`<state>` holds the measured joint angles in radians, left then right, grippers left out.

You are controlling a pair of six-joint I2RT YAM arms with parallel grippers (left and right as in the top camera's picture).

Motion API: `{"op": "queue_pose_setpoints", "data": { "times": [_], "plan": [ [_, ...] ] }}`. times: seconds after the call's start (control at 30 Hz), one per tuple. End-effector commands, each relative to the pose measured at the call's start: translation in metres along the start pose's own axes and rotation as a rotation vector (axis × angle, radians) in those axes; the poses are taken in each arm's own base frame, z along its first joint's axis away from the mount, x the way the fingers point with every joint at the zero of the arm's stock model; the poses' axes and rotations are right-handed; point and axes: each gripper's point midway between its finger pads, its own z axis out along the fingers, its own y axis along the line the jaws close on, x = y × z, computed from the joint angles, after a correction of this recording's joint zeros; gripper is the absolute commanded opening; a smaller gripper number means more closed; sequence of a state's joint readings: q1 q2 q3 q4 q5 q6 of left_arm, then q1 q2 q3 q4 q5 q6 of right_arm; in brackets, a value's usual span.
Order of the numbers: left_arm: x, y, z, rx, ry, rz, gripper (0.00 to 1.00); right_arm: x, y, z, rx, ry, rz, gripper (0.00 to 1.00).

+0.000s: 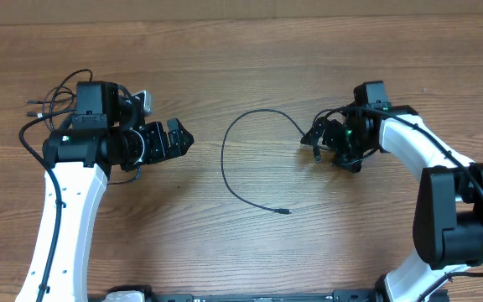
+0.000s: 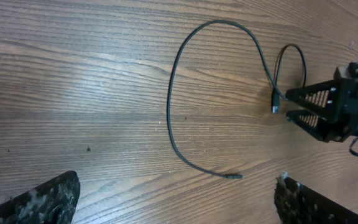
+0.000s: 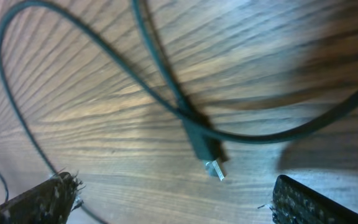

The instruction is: Untangle cables

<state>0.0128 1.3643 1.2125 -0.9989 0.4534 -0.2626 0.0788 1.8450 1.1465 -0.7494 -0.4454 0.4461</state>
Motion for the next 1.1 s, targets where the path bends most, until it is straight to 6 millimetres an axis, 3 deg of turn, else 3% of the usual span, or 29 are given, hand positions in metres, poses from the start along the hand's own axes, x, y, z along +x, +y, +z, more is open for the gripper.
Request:
{"op": "queue_pose_setpoints", "data": {
  "times": [0.0, 0.13, 0.3, 0.4, 0.8, 1.07],
  "plan": [
    [0.000, -0.001, 0.001, 0.007, 0.005, -0.006, 1.00, -0.020, 0.026, -0.022, -0.056, -0.051, -0.090, 1.00],
    [0.000, -0.001, 0.001, 0.007, 0.005, -0.006, 0.99, -0.035, 0.044, -0.023, -0.080, -0.124, -0.153, 1.00],
    [0.000, -0.001, 0.001, 0.007, 0.005, -0.006, 1.00, -0.057, 0.043, -0.021, -0.001, -0.243, -0.194, 1.00],
    [0.000, -0.001, 0.001, 0.007, 0.005, -0.006, 1.00, -0.061, 0.045, -0.020, 0.003, -0.262, -0.205, 1.00],
    [0.000, -0.001, 0.001, 0.007, 0.005, -0.006, 1.00, -0.046, 0.040, 0.006, 0.007, -0.224, -0.220, 1.00],
    [0.000, -0.001, 0.001, 0.007, 0.005, -0.006, 0.99, -0.020, 0.040, 0.032, 0.013, -0.177, -0.253, 1.00]
  ]
}}
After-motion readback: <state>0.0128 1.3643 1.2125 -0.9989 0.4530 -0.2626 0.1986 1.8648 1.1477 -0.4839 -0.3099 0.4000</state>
